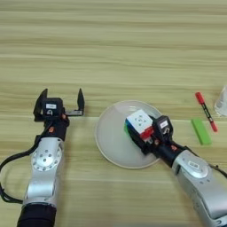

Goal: Move the objects on the table

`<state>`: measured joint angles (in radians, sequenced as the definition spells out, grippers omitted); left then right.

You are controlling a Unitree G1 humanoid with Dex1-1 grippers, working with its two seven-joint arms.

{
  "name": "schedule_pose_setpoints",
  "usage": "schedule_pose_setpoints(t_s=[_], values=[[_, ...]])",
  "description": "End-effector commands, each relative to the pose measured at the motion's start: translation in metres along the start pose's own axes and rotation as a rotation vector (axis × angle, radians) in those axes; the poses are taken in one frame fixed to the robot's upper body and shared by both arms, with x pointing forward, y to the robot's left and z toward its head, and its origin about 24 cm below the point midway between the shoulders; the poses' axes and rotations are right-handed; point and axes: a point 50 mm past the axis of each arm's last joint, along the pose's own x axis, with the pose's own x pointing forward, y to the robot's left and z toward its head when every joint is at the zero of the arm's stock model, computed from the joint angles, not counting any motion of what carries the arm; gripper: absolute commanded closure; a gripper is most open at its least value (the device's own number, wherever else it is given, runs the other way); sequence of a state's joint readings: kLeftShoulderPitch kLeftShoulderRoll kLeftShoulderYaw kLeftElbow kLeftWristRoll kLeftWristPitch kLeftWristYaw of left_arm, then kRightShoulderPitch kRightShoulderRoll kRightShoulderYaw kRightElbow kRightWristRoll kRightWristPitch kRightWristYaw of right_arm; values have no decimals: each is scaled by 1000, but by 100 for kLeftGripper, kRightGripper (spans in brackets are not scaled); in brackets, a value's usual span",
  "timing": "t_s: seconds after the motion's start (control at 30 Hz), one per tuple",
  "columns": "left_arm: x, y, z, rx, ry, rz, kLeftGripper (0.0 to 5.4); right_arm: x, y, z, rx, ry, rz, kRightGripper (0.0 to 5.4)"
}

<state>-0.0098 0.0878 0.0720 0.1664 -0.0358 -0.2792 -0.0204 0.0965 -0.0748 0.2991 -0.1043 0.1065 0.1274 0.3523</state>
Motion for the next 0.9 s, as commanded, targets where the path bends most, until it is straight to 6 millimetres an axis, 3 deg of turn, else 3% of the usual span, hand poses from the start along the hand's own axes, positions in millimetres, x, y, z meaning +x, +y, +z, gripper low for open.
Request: schedule_pose_setpoints(t_s=[0.03,0.43,0.9], values=[[-2,-1,-1,8,13,3,0,3,0,1,-10,-1,-4,148],[-1,-1,-1,9,14,3,0,0,0,10,-56,-49,-14,15],[-2,-1,0,10,12,4,0,-13,-19,35,-100,-159,-98,5]])
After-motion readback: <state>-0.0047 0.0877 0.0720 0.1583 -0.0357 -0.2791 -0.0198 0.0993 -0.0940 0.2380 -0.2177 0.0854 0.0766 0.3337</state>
